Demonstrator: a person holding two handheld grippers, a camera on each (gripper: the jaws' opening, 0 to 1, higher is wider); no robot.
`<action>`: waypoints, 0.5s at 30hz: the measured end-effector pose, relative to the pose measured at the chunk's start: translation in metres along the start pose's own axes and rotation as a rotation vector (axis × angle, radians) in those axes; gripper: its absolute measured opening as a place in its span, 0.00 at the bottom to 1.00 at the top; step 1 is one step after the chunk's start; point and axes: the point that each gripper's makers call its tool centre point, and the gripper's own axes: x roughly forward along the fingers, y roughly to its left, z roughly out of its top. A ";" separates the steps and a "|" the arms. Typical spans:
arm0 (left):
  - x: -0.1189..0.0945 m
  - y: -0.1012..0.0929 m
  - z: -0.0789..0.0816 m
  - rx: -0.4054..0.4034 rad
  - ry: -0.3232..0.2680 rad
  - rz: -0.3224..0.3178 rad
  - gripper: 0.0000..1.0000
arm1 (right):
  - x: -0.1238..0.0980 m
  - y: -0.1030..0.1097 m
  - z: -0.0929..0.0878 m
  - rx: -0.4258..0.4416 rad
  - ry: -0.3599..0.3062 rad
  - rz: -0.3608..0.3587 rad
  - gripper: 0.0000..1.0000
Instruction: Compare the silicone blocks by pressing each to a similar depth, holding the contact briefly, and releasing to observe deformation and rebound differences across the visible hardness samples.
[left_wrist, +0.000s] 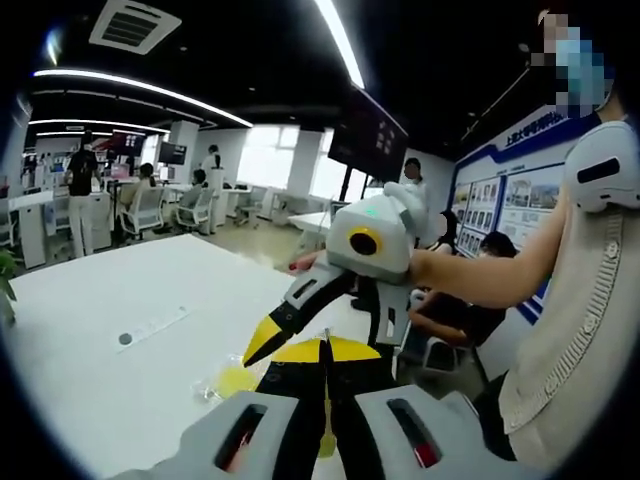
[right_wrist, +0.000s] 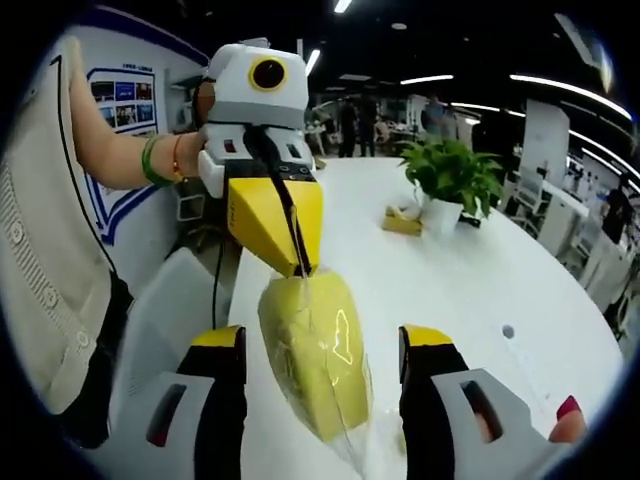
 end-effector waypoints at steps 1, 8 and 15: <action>0.000 0.001 0.000 0.002 -0.002 0.002 0.00 | 0.000 0.000 0.000 0.002 -0.005 -0.003 0.58; -0.002 0.003 -0.001 -0.009 -0.013 0.005 0.00 | -0.009 -0.002 0.007 0.027 -0.071 -0.056 0.64; -0.003 0.006 -0.003 -0.025 -0.026 0.011 0.00 | -0.024 -0.006 0.016 0.072 -0.172 -0.117 0.64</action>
